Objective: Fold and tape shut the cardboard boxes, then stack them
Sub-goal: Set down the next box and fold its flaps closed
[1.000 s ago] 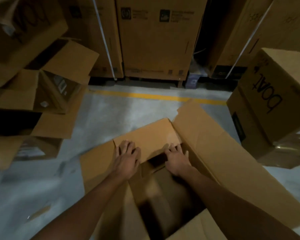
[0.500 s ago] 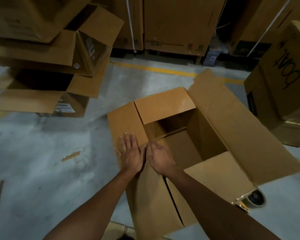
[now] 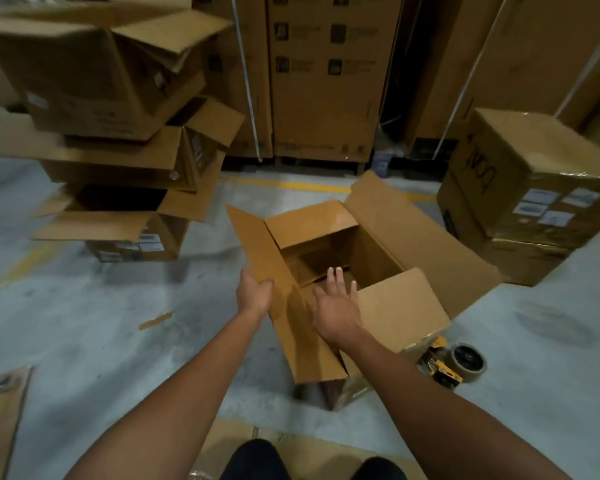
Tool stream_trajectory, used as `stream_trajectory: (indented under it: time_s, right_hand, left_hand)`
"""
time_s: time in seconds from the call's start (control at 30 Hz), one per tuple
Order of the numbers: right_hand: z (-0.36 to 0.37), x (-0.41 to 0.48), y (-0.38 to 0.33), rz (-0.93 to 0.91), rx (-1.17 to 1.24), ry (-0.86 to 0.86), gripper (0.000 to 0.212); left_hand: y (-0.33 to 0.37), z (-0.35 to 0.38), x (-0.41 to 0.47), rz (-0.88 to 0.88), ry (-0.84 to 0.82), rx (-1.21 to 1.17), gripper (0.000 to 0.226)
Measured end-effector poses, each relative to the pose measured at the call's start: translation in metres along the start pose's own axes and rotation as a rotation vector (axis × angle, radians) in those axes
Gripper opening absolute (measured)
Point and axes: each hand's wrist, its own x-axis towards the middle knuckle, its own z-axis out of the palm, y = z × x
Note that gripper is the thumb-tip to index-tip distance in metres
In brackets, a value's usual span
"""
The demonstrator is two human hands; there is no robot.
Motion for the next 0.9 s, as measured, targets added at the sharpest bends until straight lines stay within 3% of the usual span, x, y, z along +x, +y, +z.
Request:
stream_trajectory:
  time_s: [0.1, 0.17, 0.27, 0.37, 0.47, 0.6, 0.77, 0.9]
  right_hand:
    - [-0.009, -0.018, 0.002, 0.094, 0.095, -0.063, 0.067]
    - [-0.02, -0.03, 0.008, 0.144, 0.22, -0.099, 0.063]
    - [-0.028, -0.039, 0.019, 0.207, 0.636, -0.125, 0.045]
    - [-0.03, -0.036, 0.032, 0.352, 1.119, -0.215, 0.069]
    - [-0.033, -0.028, 0.057, 0.307, 1.293, -0.182, 0.054]
    - [-0.022, -0.015, 0.103, 0.222, 0.982, -0.06, 0.022]
    - [0.004, 0.0, 0.147, 0.257, 0.7, -0.054, 0.037]
    - [0.033, 0.006, 0.165, 0.305, 0.515, -0.047, 0.045]
  left_hand:
    - [0.016, 0.009, -0.019, 0.068, -0.07, -0.006, 0.037]
    - [0.022, 0.016, -0.029, 0.109, -0.094, 0.018, 0.034]
    - [0.027, 0.035, -0.034, 0.181, -0.117, 0.09, 0.044]
    - [0.038, 0.058, -0.044, 0.269, -0.16, 0.152, 0.053]
    - [0.04, 0.084, -0.047, 0.348, -0.205, 0.311, 0.053]
    - [0.031, 0.122, -0.041, 0.401, -0.27, 0.584, 0.054]
    - [0.011, 0.169, -0.033, 0.522, -0.304, 0.813, 0.053]
    - [-0.009, 0.202, -0.026, 0.432, -0.324, 0.933, 0.061]
